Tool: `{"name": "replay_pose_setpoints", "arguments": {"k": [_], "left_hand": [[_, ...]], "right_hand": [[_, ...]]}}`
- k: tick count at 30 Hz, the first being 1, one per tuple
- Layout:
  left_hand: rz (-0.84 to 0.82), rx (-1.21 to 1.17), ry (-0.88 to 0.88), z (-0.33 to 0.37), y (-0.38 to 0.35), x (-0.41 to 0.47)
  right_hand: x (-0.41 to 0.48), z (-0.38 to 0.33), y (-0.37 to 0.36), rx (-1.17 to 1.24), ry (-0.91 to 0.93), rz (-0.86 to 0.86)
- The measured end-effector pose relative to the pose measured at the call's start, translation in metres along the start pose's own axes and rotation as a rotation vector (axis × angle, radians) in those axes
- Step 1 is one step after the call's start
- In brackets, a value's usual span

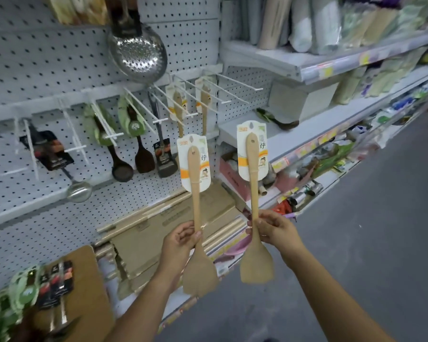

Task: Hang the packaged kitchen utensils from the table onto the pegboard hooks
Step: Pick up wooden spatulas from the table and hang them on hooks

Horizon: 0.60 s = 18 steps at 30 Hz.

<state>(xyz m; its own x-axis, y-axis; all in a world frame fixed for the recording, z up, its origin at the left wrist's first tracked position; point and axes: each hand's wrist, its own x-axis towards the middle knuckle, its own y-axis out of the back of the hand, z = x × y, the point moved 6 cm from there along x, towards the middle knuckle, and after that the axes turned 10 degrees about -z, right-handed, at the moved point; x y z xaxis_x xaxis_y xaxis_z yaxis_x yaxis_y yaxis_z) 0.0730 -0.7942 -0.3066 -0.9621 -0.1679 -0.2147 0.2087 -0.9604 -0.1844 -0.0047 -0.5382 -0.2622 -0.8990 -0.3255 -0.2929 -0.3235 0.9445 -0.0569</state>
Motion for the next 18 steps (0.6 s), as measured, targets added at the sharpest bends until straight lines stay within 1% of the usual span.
{"name": "replay_pose_setpoints", "arguments": {"k": [8,11,15,18], "left_hand": [[0.225,0.009,-0.053,0.003,-0.065,0.029],[0.305,0.011,-0.064,0.005,-0.087,0.035],[0.386,0.01,-0.051,0.004,-0.101,0.041],[0.421,-0.005,-0.06,0.003,-0.098,0.049]], "right_hand": [[0.074,-0.031,0.065,-0.01,0.021,-0.18],[0.095,-0.039,0.083,-0.019,0.0,-0.244],[0.123,-0.045,0.095,-0.101,-0.025,-0.303],[0.143,-0.047,0.094,-0.107,-0.04,-0.33]]}}
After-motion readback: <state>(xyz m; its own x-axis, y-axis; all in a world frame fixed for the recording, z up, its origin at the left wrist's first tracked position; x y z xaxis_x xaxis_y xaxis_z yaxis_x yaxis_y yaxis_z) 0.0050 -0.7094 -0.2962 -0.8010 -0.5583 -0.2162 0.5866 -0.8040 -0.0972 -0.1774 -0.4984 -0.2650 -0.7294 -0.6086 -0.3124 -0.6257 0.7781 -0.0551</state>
